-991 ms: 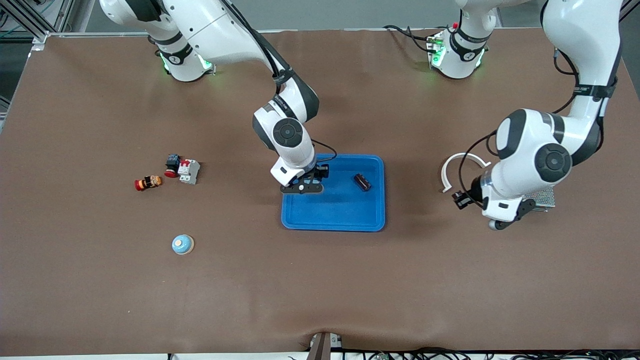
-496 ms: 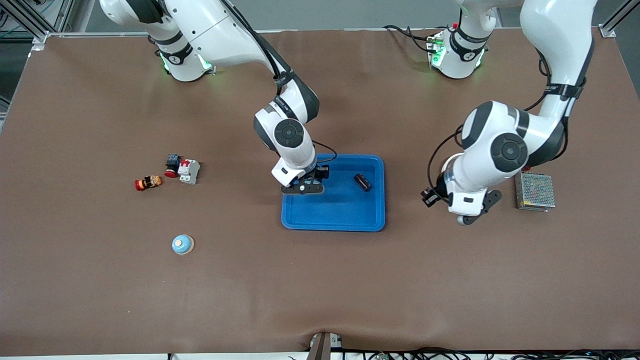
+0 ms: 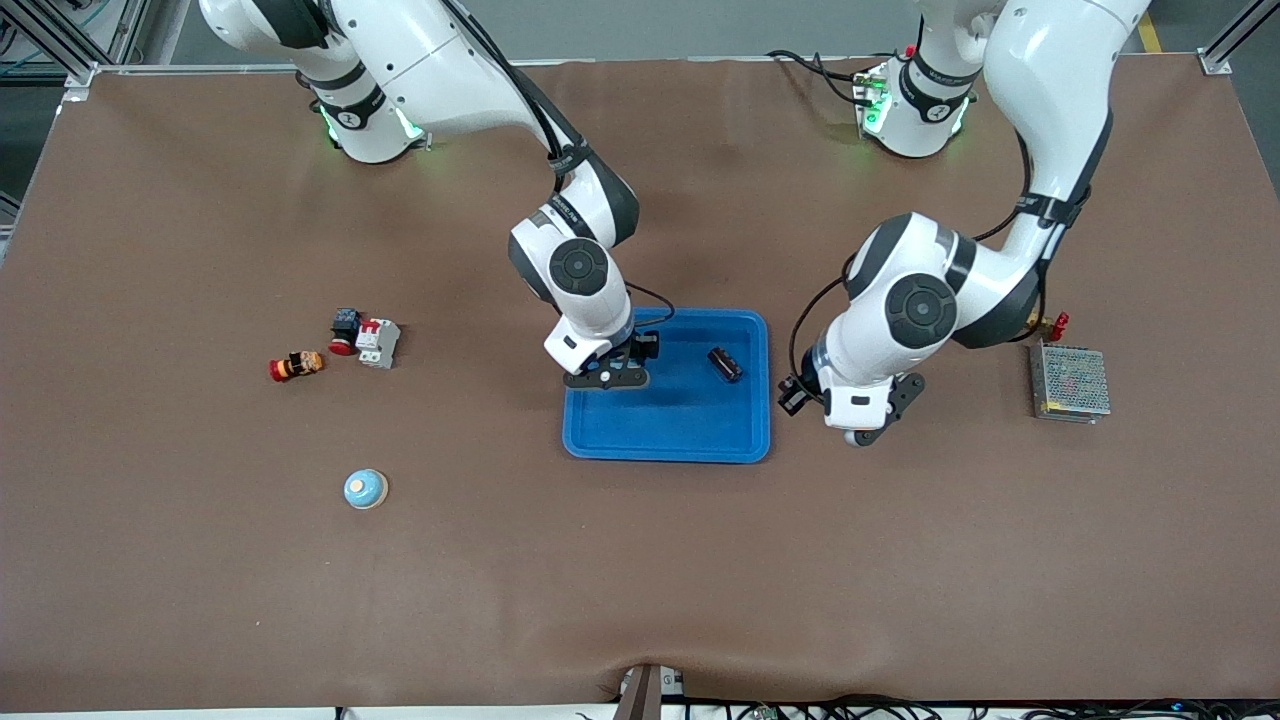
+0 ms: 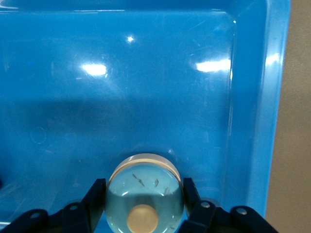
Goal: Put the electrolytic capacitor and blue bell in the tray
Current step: 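Lower the bell into the tray while the left gripper carries the capacitor, then release both items in the tray and move the right gripper to the bell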
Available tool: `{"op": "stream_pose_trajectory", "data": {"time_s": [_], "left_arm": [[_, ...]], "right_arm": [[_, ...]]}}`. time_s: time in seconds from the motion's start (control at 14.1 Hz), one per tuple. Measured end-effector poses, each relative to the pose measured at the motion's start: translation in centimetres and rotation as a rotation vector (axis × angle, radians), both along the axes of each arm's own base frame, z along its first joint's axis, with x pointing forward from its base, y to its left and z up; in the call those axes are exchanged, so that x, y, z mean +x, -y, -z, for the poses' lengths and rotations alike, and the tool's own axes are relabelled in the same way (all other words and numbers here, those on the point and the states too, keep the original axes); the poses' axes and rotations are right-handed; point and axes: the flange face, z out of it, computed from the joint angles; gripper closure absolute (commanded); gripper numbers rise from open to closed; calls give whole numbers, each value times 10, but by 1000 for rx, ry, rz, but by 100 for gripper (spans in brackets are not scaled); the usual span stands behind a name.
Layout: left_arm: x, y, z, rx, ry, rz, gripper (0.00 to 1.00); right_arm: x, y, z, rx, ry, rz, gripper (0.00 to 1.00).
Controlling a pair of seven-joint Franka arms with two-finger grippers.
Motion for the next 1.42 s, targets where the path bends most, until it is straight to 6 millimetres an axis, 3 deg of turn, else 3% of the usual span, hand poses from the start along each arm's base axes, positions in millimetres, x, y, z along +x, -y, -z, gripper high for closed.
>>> {"op": "stream_pose_trajectory", "data": {"time_s": [0.57,0.78,1.13,1.42], "left_arm": [[-13,49,39,-35,-5,-71,100],[-19,60,64,-27,-16,-91,100],[-15,76,86,-27,12,-134,100],[-7,74,93,-30,12,-145,100]], "right_arm": [[4,3,-4,-9,-3,5,0],[15,13,-28,-23,-19,7,0],[50,70,-93,-35,-53,-70,0],[75,117,-120,-30,-63,-172,0]]}}
